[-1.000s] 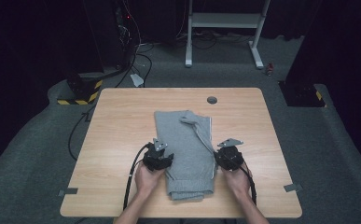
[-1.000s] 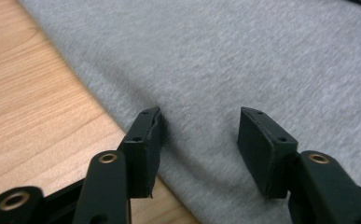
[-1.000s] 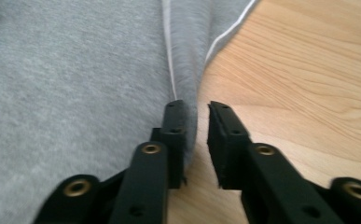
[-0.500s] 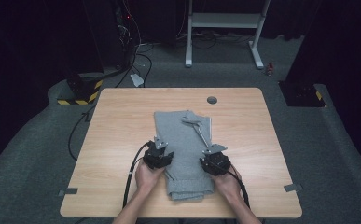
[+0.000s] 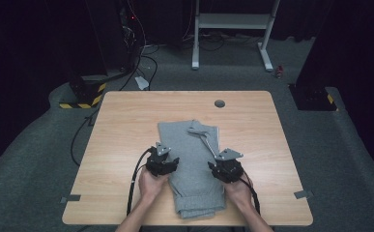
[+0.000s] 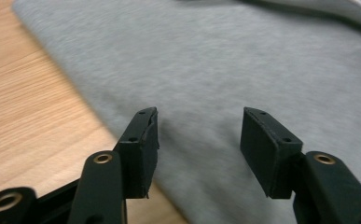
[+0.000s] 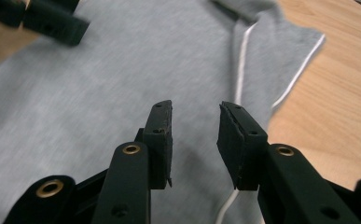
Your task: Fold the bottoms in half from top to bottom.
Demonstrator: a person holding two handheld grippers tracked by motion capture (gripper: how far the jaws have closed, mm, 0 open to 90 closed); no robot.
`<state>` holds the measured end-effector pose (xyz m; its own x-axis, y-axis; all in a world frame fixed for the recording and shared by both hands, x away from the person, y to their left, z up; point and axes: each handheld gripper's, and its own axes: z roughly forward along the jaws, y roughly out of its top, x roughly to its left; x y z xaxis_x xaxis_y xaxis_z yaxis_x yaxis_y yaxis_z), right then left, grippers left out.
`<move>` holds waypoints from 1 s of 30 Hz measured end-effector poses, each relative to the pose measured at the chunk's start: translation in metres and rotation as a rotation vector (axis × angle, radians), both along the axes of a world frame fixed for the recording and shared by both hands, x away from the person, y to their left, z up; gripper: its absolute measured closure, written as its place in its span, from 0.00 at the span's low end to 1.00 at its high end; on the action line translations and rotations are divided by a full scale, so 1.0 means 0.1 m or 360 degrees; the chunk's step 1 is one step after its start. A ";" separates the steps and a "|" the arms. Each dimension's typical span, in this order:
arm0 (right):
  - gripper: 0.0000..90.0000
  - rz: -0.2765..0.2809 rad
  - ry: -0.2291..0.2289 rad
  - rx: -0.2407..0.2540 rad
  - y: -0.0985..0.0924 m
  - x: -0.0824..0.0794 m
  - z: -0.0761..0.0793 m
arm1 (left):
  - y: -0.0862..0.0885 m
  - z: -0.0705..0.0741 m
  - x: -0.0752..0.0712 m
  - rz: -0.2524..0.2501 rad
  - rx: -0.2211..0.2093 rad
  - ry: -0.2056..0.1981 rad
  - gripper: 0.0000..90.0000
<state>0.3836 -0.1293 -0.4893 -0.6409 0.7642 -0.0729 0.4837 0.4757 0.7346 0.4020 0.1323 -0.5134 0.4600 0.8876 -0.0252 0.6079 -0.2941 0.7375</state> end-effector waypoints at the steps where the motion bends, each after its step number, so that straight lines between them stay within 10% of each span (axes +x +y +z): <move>1: 0.72 -0.0017 0.0003 0.0008 0.00 0.03 0.00 | 0.01 -0.02 0.04 -0.0001 0.0021 0.0015 0.50; 13: 0.73 -0.0159 0.0007 -0.0123 0.08 0.39 -0.04 | 0.01 -0.13 0.03 0.0012 0.0004 -0.0067 0.45; 20: 0.94 -0.0173 0.0044 -0.0135 0.00 0.47 -0.04 | 0.02 -0.13 0.03 0.0012 0.0002 -0.0064 0.45; 23: 0.94 -0.0191 0.0034 -0.0072 -0.11 0.47 0.01 | 0.02 -0.13 0.03 0.0011 0.0000 -0.0064 0.45; 27: 0.86 -0.0282 0.0214 0.0008 -0.31 0.56 -0.14 | 0.02 -0.13 0.03 0.0009 0.0000 -0.0064 0.44; 30: 0.74 -0.0323 0.0181 0.0026 -0.34 0.51 -0.15 | 0.01 -0.12 0.05 0.0003 -0.0003 -0.0061 0.45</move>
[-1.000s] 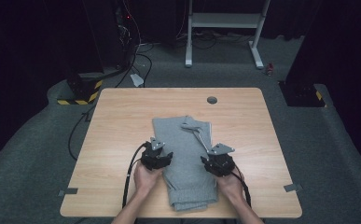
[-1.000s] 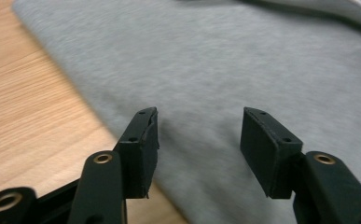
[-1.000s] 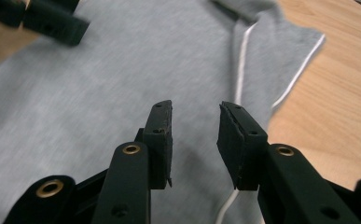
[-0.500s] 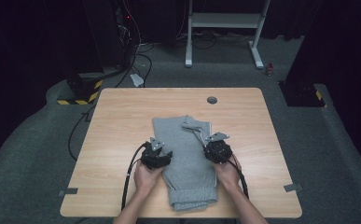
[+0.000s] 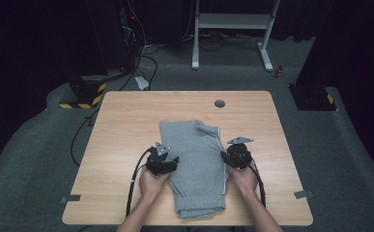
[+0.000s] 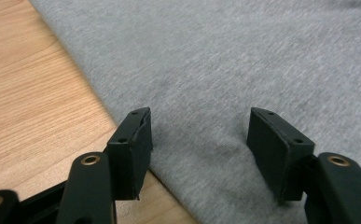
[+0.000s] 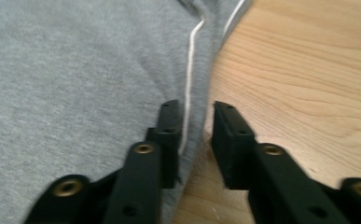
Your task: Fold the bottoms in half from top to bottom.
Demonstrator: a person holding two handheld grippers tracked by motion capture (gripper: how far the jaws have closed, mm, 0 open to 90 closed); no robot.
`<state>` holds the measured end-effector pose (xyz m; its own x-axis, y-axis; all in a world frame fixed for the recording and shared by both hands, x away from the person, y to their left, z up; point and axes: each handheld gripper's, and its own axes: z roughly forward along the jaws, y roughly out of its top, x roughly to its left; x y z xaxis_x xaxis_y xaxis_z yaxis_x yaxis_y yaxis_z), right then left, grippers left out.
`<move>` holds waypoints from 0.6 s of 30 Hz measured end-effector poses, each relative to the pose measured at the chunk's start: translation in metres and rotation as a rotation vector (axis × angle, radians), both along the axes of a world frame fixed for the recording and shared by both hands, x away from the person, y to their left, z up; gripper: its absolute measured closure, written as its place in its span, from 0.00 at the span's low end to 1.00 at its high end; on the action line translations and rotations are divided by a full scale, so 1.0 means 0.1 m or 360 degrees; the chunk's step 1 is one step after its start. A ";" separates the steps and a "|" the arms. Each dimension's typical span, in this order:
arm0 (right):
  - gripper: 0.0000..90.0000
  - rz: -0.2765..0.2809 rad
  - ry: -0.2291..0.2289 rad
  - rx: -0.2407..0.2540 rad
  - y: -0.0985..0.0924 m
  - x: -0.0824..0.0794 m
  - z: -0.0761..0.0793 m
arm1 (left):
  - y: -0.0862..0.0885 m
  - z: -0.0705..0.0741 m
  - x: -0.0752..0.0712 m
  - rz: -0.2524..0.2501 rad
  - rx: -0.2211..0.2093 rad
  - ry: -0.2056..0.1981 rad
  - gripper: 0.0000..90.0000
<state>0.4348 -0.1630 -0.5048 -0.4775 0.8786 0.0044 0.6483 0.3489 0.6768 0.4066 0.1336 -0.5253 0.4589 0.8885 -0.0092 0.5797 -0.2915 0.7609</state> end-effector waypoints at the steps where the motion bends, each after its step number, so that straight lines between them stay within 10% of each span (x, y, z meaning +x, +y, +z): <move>1: 0.74 -0.0001 -0.0031 -0.0007 0.01 -0.03 0.03 | 0.00 0.01 0.00 0.0005 -0.0011 0.0004 0.46; 6: 0.84 0.0138 -0.0180 -0.0042 0.16 -0.19 0.14 | -0.06 0.05 0.06 -0.0032 0.0051 0.0016 0.52; 18: 0.90 0.0309 -0.0085 -0.0176 0.23 -0.46 -0.03 | -0.06 0.10 -0.13 -0.0097 0.0048 0.0135 0.54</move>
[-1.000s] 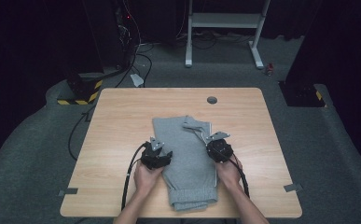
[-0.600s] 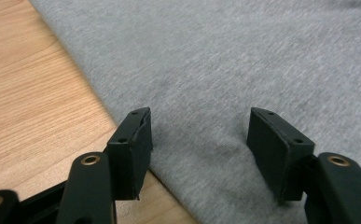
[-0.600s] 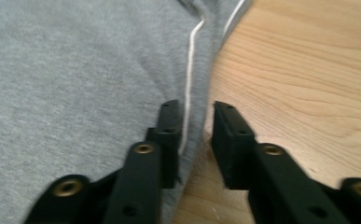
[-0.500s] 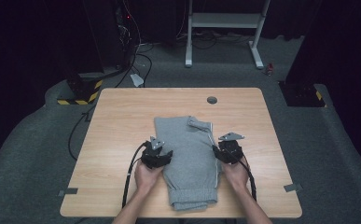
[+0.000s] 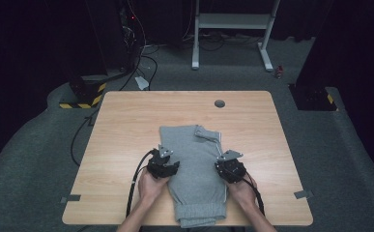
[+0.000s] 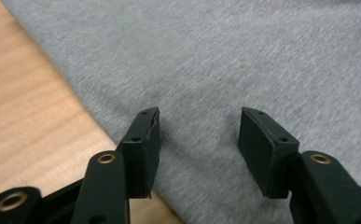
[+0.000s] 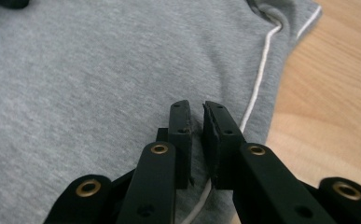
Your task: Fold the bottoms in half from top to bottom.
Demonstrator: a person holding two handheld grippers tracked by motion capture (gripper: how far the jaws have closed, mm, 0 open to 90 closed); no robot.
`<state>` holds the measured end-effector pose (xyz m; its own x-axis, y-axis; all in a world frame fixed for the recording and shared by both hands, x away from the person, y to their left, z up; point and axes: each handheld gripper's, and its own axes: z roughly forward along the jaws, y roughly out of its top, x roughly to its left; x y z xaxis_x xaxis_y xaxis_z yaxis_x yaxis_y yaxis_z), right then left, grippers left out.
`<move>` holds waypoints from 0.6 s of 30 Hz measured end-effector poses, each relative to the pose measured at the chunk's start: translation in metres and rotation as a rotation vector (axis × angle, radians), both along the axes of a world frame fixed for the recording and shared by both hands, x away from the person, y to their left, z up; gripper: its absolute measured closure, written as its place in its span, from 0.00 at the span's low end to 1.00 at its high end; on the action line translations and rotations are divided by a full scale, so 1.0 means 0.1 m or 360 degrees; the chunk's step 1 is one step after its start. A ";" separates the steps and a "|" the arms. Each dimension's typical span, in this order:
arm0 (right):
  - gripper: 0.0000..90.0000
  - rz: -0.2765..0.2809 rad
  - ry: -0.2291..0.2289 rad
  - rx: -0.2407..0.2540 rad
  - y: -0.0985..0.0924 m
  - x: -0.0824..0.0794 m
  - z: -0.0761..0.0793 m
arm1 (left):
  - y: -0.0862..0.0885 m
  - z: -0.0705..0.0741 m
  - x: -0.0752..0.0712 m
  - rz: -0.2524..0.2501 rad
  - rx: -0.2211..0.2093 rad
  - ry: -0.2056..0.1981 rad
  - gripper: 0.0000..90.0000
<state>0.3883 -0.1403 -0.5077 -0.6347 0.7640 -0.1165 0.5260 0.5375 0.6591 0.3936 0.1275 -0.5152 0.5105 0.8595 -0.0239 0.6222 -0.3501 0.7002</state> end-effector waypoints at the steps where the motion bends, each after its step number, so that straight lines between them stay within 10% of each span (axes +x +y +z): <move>1: 0.90 0.0003 0.0009 0.0002 0.00 -0.01 0.01 | 0.00 0.01 0.01 0.0000 -0.0022 0.0015 0.54; 6: 0.87 -0.0001 0.0005 0.0150 -0.07 0.07 0.07 | 0.04 0.05 0.17 0.0063 -0.0040 -0.0039 0.50; 18: 0.73 -0.0198 -0.0038 0.0213 -0.05 0.55 0.16 | 0.15 -0.01 0.38 0.0168 -0.0032 -0.0068 0.47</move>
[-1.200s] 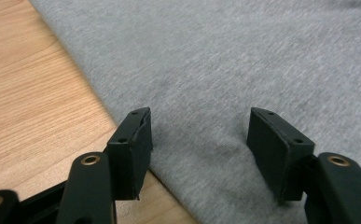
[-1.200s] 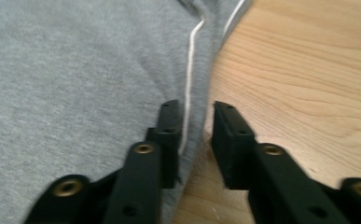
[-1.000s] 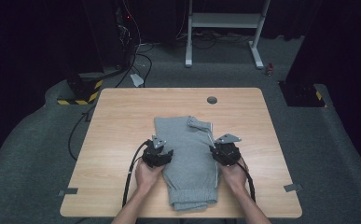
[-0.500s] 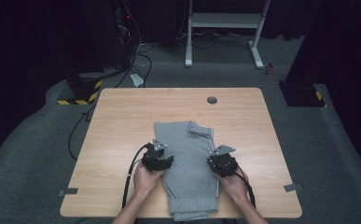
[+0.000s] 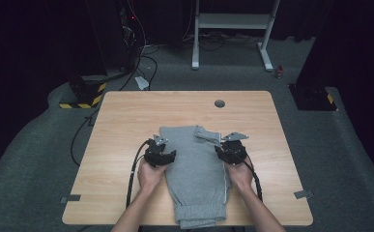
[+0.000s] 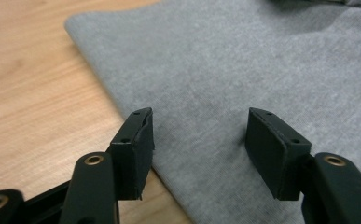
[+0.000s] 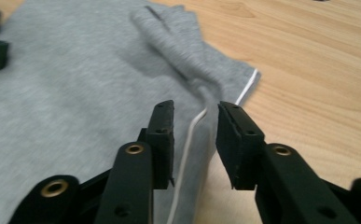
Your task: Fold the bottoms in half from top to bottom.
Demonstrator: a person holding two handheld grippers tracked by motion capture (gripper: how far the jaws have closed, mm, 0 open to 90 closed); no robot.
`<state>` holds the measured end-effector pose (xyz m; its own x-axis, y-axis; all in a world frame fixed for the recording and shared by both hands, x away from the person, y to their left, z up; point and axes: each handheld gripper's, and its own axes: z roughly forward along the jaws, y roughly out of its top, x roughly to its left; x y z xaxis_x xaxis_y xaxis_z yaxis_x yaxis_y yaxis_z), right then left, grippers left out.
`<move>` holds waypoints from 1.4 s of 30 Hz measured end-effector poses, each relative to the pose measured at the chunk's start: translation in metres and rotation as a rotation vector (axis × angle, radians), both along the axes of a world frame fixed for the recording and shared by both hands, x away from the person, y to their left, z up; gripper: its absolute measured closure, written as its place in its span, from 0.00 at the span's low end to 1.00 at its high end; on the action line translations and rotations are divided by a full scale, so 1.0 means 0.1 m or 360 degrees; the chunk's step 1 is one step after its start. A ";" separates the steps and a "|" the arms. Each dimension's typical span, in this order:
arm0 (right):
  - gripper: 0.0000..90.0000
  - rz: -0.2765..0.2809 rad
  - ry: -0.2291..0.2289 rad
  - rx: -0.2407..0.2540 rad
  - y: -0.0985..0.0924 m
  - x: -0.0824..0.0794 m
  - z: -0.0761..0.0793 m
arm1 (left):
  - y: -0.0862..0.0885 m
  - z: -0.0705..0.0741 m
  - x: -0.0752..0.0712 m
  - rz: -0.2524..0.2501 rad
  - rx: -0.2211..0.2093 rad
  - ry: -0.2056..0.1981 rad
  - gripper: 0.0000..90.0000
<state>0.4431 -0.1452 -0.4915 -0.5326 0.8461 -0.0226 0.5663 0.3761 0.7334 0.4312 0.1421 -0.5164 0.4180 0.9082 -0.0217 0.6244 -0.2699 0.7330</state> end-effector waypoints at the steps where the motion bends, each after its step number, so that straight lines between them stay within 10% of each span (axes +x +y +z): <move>1: 0.72 -0.0017 -0.0007 -0.0003 0.01 0.03 -0.01 | 0.00 -0.01 0.01 0.0007 -0.0006 0.0000 0.47; 9: 0.59 -0.0101 0.0025 -0.0103 0.17 0.31 -0.09 | 0.05 -0.04 0.04 0.0018 -0.0032 0.0016 0.46; 14: 0.86 -0.0100 0.0111 -0.0074 0.16 0.38 -0.15 | 0.05 -0.04 0.06 0.0028 -0.0029 -0.0003 0.46; 24: 0.95 -0.0116 0.0070 0.0232 -0.14 0.33 0.05 | 0.01 -0.07 0.07 0.0033 -0.0007 -0.0031 0.48; 29: 0.83 -0.0175 0.0237 0.0124 -0.20 0.34 -0.17 | -0.03 -0.03 0.11 -0.0017 0.0019 0.0013 0.48; 34: 0.70 -0.0189 0.0093 0.0067 -0.20 0.27 -0.11 | -0.08 -0.03 0.11 -0.0038 0.0039 -0.0003 0.48; 42: 0.90 -0.0150 0.0154 0.0009 -0.14 0.34 -0.21 | -0.06 -0.04 0.13 -0.0027 0.0037 -0.0001 0.48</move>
<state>0.4774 -0.1594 -0.5124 -0.4502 0.8925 0.0298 0.6672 0.3140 0.6755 0.4444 0.1358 -0.5203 0.4332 0.9013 -0.0004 0.6191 -0.2972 0.7270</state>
